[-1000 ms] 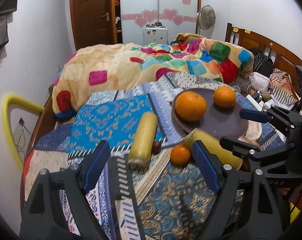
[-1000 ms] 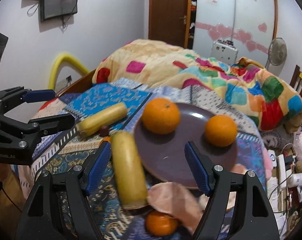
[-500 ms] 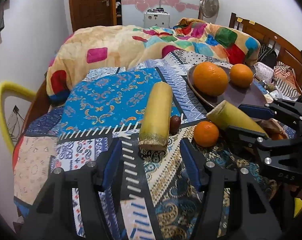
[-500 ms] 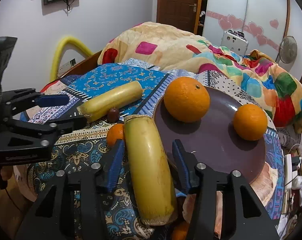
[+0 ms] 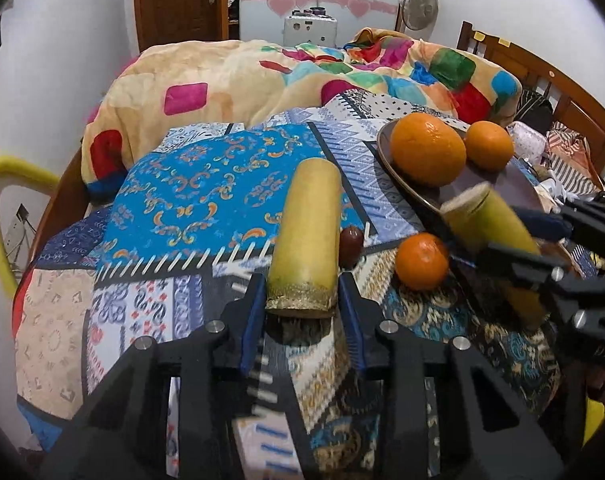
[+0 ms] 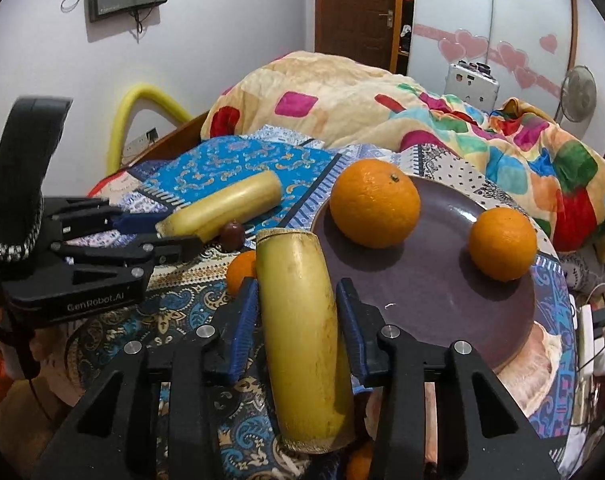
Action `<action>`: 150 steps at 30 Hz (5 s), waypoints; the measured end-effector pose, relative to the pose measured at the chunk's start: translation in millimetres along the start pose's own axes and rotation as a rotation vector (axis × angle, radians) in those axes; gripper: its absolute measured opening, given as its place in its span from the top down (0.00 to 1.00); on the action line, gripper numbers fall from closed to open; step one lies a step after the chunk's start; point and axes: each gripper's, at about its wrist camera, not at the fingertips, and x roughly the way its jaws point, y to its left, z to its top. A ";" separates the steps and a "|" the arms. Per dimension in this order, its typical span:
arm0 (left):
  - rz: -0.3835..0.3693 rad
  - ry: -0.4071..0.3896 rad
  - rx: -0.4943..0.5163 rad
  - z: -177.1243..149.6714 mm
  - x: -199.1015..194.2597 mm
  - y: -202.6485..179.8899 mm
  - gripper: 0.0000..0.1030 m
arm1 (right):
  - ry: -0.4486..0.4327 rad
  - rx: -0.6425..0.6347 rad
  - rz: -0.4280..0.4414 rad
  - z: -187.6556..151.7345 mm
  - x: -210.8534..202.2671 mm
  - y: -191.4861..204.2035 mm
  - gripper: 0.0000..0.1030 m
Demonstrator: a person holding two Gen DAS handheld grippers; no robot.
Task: Organize fruits
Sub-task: 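Grasp a yellow cylinder with the left gripper while the right gripper grasps the other, then carry both yellow cylinders onto the brown plate and open both grippers, then grasp the small orange with the left gripper while the right gripper grasps a pomelo segment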
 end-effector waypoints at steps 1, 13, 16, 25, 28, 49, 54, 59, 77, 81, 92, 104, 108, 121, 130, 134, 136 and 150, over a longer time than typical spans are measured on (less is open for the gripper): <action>0.007 -0.002 0.004 -2.8 -4.7 -0.8 0.65 | -0.008 0.005 0.003 0.0 -4.4 -0.1 0.65; 0.030 0.022 0.008 -60.7 -60.9 -11.5 0.65 | -0.090 0.058 0.016 -12.3 -55.8 -2.0 0.67; 0.031 0.029 0.010 -70.5 -69.5 -15.4 0.65 | -0.096 0.074 0.028 -16.3 -60.7 -4.0 0.68; 0.020 0.065 0.019 -59.7 -64.4 -19.7 0.59 | -0.113 0.076 0.024 -20.9 -61.7 -6.9 0.68; 0.017 0.069 0.026 -50.4 -56.7 -20.3 0.59 | -0.122 0.079 0.030 -21.9 -60.9 -8.6 0.68; 0.023 0.032 0.029 -14.1 -44.1 -23.9 0.64 | -0.144 0.121 0.066 -17.9 -62.5 -21.6 0.68; 0.006 -0.054 0.045 -5.8 -80.6 -37.4 0.64 | -0.191 0.130 0.048 -14.6 -87.3 -28.8 0.68; -0.022 -0.125 0.069 5.9 -104.8 -58.0 0.64 | -0.244 0.131 0.020 -9.2 -113.8 -38.1 0.68; -0.117 -0.187 0.123 51.0 -88.0 -119.3 0.64 | -0.280 0.162 -0.079 -4.2 -127.3 -86.1 0.68; -0.131 -0.176 0.125 57.7 -75.0 -123.8 0.64 | -0.262 0.162 -0.088 -4.7 -117.9 -94.7 0.68; -0.160 -0.138 0.119 78.3 -32.2 -128.2 0.64 | -0.195 0.141 -0.083 -0.8 -80.3 -107.7 0.68; -0.170 -0.114 0.084 102.9 9.1 -123.1 0.64 | -0.154 0.123 -0.065 10.3 -42.9 -110.9 0.68; -0.163 -0.100 0.075 107.9 21.1 -121.8 0.64 | -0.147 0.111 -0.070 15.7 -32.5 -110.1 0.68; -0.152 -0.124 0.064 102.7 6.0 -120.6 0.52 | -0.146 0.129 -0.057 9.6 -45.0 -113.4 0.68; -0.121 -0.137 0.066 88.1 -21.4 -113.4 0.52 | -0.163 0.128 -0.050 -0.7 -68.1 -108.2 0.62; -0.103 -0.126 0.082 73.6 -30.6 -113.3 0.52 | -0.165 0.117 -0.047 -9.2 -77.4 -103.0 0.58; -0.096 -0.121 0.088 64.5 -35.5 -112.4 0.50 | -0.165 0.116 -0.037 -14.3 -80.8 -99.5 0.55; -0.071 -0.059 0.086 11.3 -44.8 -91.4 0.47 | -0.078 0.075 0.014 -37.3 -56.7 -68.1 0.53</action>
